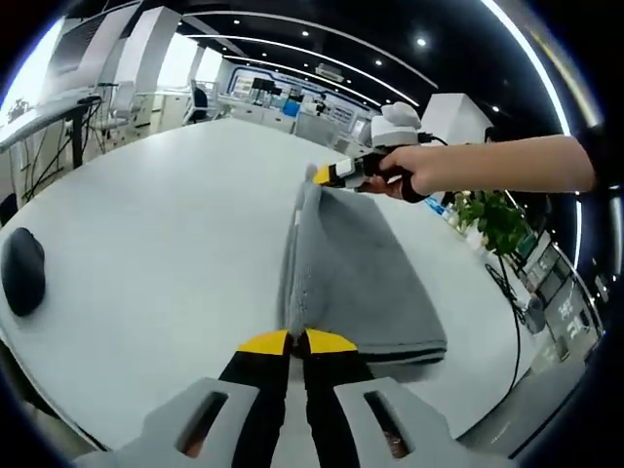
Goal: Fold the towel on the table until its edges align and the towel forms a compact rectangular stack.
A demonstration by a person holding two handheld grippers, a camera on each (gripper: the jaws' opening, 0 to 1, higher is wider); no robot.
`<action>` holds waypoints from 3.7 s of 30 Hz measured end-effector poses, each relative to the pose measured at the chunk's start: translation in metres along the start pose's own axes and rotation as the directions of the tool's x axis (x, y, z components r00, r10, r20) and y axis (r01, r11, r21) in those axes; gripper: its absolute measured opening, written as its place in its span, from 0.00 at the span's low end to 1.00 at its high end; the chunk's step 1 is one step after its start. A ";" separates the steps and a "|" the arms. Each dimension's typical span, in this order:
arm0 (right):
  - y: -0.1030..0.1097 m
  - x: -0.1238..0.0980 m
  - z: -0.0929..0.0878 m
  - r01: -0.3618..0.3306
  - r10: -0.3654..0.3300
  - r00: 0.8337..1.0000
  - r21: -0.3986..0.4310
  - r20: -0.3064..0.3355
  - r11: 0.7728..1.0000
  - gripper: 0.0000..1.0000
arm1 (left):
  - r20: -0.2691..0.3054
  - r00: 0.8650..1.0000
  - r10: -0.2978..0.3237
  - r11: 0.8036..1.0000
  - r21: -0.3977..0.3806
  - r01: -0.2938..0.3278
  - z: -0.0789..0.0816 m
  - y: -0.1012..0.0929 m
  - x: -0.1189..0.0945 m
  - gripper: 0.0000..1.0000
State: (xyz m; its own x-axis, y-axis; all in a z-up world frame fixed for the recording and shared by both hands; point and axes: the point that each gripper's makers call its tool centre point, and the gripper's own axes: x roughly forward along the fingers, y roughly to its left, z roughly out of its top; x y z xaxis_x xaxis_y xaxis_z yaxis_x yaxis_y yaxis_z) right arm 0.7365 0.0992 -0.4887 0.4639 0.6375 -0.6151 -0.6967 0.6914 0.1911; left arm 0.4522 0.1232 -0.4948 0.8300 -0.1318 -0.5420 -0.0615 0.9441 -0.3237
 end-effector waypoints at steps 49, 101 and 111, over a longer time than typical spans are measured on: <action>-0.046 -0.109 -0.077 0.027 -0.028 0.999 0.023 0.034 0.999 0.30 | -0.071 0.991 -0.111 0.932 0.338 0.129 0.099 -0.011 0.117 0.31; -0.049 -0.136 -0.128 0.064 -0.070 0.997 0.163 0.028 0.985 0.00 | -0.168 0.983 -0.077 0.916 0.377 0.136 0.066 -0.033 0.146 0.06; -0.087 -0.175 -0.148 0.146 -0.153 0.988 0.179 0.026 0.973 0.00 | -0.191 0.978 -0.086 0.825 0.536 0.177 0.049 -0.086 0.153 0.05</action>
State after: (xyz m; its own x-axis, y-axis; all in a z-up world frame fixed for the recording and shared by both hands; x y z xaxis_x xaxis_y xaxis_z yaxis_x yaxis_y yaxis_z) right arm 0.6350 -0.1225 -0.5108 0.5788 0.5332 -0.6170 -0.5123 0.8264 0.2336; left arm 0.6122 0.0364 -0.5116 0.7109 -0.2678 -0.6503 0.3936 0.9178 0.0524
